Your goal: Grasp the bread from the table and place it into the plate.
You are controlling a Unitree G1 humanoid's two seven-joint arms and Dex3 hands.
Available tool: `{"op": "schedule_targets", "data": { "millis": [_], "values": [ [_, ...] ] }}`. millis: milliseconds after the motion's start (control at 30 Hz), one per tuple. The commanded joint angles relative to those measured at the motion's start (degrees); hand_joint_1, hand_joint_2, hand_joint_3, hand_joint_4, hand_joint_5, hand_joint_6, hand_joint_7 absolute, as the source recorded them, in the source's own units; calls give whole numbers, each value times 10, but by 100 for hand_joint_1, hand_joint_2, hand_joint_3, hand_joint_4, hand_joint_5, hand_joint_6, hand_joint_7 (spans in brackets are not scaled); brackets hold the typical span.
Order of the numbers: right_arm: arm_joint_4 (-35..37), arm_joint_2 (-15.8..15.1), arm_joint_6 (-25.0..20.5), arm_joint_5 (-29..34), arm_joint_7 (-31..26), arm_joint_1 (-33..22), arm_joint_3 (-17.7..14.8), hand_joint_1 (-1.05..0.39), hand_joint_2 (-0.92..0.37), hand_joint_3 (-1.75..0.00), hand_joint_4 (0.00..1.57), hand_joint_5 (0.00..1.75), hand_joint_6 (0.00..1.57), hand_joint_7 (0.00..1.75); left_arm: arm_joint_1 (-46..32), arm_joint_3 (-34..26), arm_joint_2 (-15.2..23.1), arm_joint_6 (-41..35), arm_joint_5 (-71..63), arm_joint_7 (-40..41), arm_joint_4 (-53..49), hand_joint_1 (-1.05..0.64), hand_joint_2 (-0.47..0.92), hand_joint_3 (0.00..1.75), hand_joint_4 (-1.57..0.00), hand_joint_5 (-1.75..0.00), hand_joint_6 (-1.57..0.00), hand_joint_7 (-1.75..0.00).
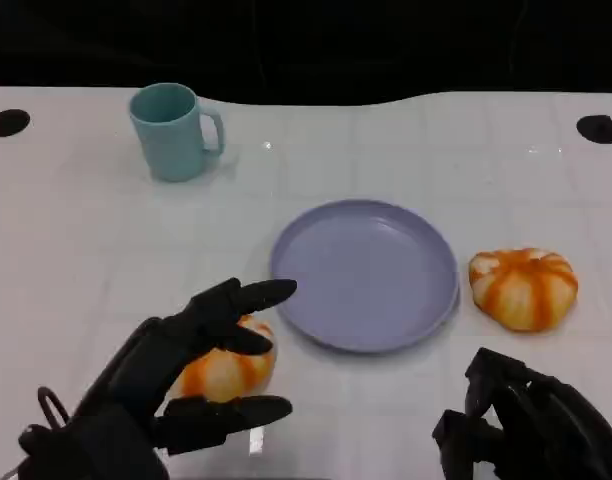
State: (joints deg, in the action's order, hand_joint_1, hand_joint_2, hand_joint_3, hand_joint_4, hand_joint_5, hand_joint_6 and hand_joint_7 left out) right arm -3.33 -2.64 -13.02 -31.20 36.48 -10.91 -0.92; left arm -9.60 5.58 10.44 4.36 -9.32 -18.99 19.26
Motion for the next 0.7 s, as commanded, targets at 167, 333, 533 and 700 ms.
{"op": "schedule_targets", "data": {
  "millis": [167,333,533,700],
  "values": [
    [-6,-7,-4,0,-6,0,-3,-75,-92,-21,87,166,77,143,-4,31,56,-46,-217,42,82,-68,89,0,-25,-59,-30,-3],
    [-9,-7,-4,-1,-5,-1,-2,-75,-92,-21,87,166,77,143,2,53,70,-57,-321,48,91,-68,88,0,-28,-52,-31,-2],
    [-11,-7,-7,-2,-6,-3,-2,-74,-92,-21,87,165,77,143,27,87,77,-73,-454,49,74,-71,87,0,-29,-47,-30,0],
    [-10,-7,-3,-1,-5,-3,-2,-74,-92,-21,87,165,76,143,48,113,71,-100,-533,47,50,-74,86,0,-31,-43,-31,-1]
  ]
}}
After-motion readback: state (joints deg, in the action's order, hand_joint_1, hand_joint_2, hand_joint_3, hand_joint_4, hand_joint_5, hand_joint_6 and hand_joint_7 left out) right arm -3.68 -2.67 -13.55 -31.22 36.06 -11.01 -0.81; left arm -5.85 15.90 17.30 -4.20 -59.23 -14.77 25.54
